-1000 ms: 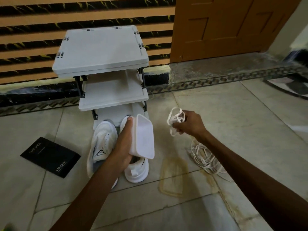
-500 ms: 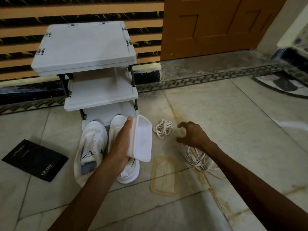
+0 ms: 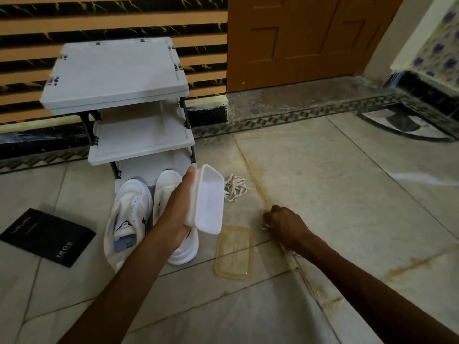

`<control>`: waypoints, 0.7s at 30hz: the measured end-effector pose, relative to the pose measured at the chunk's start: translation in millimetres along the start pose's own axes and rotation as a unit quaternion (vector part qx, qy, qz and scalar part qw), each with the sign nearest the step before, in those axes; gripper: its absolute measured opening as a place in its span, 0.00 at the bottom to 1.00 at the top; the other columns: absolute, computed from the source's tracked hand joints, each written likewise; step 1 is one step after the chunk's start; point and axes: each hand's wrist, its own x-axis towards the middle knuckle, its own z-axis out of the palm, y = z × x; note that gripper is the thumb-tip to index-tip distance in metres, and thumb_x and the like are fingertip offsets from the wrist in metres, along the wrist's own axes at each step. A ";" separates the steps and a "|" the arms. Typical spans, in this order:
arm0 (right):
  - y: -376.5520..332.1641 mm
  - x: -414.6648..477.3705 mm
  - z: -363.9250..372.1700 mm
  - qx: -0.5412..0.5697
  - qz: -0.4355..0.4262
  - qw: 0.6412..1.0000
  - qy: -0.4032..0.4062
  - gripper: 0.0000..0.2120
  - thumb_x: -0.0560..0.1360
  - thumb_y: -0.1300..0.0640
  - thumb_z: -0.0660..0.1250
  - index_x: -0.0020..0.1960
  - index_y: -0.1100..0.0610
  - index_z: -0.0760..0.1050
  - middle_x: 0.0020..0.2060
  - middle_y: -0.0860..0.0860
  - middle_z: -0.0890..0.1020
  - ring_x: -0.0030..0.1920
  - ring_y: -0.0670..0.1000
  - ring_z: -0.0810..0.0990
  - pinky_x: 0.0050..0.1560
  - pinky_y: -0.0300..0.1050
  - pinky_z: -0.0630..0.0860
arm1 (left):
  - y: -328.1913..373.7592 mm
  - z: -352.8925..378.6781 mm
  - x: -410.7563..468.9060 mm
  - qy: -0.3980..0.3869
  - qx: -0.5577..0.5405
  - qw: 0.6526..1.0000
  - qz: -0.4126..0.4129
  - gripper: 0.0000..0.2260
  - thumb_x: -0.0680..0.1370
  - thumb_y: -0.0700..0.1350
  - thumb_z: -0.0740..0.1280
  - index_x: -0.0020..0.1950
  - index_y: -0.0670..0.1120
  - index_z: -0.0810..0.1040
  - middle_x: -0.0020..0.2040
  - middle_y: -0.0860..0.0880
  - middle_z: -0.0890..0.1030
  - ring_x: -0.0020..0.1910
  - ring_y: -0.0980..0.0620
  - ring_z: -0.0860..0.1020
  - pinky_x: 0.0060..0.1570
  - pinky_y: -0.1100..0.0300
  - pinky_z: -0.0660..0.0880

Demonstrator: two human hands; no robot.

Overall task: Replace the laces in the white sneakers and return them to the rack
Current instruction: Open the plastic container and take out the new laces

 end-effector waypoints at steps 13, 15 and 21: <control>-47.3 -16.5 -152.8 0.613 0.059 0.773 0.149 0.06 0.69 0.69 0.73 0.45 0.62 0.83 0.36 0.55 0.85 0.34 0.49 0.83 0.39 0.40 0.80 | -10.2 -2.0 -2.6 -0.016 -0.010 1.000 0.018 0.23 0.78 0.64 0.59 0.61 0.49 0.77 0.52 0.45 0.84 0.49 0.46 0.82 0.45 0.53 0.78; -69.2 -19.5 -190.3 0.670 0.023 0.725 0.157 0.07 0.70 0.71 0.70 0.47 0.65 0.83 0.35 0.56 0.85 0.32 0.48 0.81 0.35 0.38 0.78 | -14.2 -1.7 1.3 -0.029 -0.031 0.999 0.000 0.26 0.79 0.64 0.57 0.65 0.47 0.76 0.59 0.43 0.82 0.55 0.44 0.81 0.52 0.49 0.78; -122.3 -19.7 -243.1 0.758 -0.053 0.641 0.109 0.06 0.71 0.67 0.70 0.47 0.62 0.82 0.38 0.55 0.83 0.37 0.51 0.79 0.40 0.41 0.76 | -22.6 -1.0 0.3 -0.055 -0.158 0.986 -0.007 0.29 0.75 0.62 0.64 0.69 0.44 0.74 0.66 0.41 0.76 0.61 0.42 0.76 0.61 0.46 0.71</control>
